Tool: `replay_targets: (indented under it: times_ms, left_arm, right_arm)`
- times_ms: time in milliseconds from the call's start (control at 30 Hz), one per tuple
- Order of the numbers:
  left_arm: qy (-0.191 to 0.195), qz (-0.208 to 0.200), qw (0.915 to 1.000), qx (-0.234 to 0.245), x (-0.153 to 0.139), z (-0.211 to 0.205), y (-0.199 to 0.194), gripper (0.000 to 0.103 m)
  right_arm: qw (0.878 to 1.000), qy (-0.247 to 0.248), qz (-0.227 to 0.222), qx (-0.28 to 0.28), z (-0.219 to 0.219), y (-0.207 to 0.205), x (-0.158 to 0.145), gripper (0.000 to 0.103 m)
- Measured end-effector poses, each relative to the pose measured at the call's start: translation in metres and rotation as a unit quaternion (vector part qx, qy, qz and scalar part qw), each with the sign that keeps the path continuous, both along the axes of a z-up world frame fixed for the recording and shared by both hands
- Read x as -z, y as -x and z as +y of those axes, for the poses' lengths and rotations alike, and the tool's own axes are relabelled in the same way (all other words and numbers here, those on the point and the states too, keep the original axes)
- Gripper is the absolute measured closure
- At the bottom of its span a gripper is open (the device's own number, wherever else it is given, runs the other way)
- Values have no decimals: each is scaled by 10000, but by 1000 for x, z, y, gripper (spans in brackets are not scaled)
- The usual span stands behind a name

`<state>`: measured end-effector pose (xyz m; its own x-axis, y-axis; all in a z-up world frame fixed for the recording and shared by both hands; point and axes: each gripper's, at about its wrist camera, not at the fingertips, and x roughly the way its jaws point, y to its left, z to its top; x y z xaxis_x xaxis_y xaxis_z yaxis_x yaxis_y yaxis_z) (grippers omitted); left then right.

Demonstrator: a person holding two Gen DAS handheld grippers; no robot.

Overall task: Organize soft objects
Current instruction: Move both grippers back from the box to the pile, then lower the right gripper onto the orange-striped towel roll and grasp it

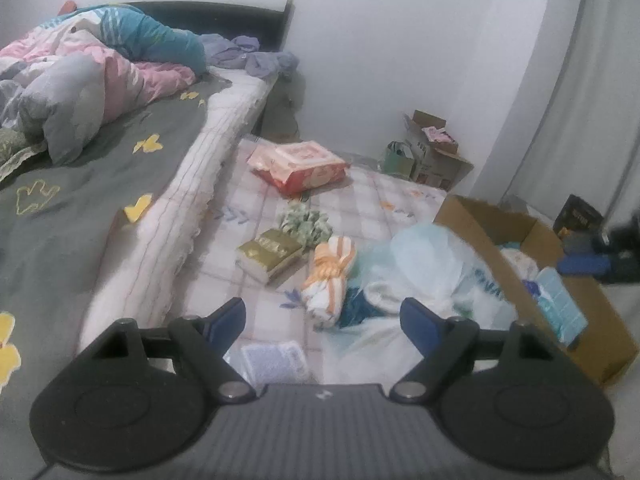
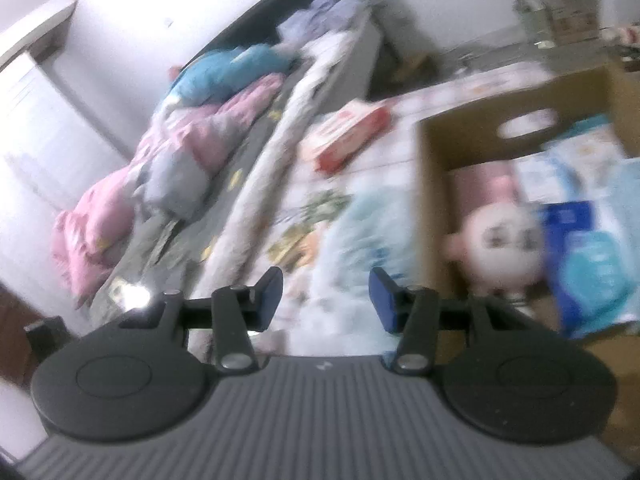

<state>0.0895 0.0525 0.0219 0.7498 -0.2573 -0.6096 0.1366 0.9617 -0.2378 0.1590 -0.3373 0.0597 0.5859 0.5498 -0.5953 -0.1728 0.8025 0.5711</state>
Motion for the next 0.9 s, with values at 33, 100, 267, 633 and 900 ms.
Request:
replay_targets:
  times_ms: [33, 100, 267, 633, 900]
  left_arm:
    - [-42, 6, 10000, 10, 5, 0, 2, 18]
    - [-166, 1, 9998, 69, 15, -1, 5, 18]
    - [-734, -40, 9971, 214, 38, -3, 12, 20]
    - [-190, 99, 9970, 740, 40, -1, -53, 27]
    - [26, 746, 9913, 1089, 60, -17, -122, 35]
  right_arm:
    - [9999, -37, 42, -106, 13, -4, 1, 55]
    - [9994, -139, 137, -286, 36, -11, 5, 55]
    - [9965, -286, 457, -646, 92, -34, 27, 55]
    - [9907, 253, 1067, -799, 168, -121, 52, 55]
    - [9761, 1227, 1669, -653, 180, -208, 65, 55]
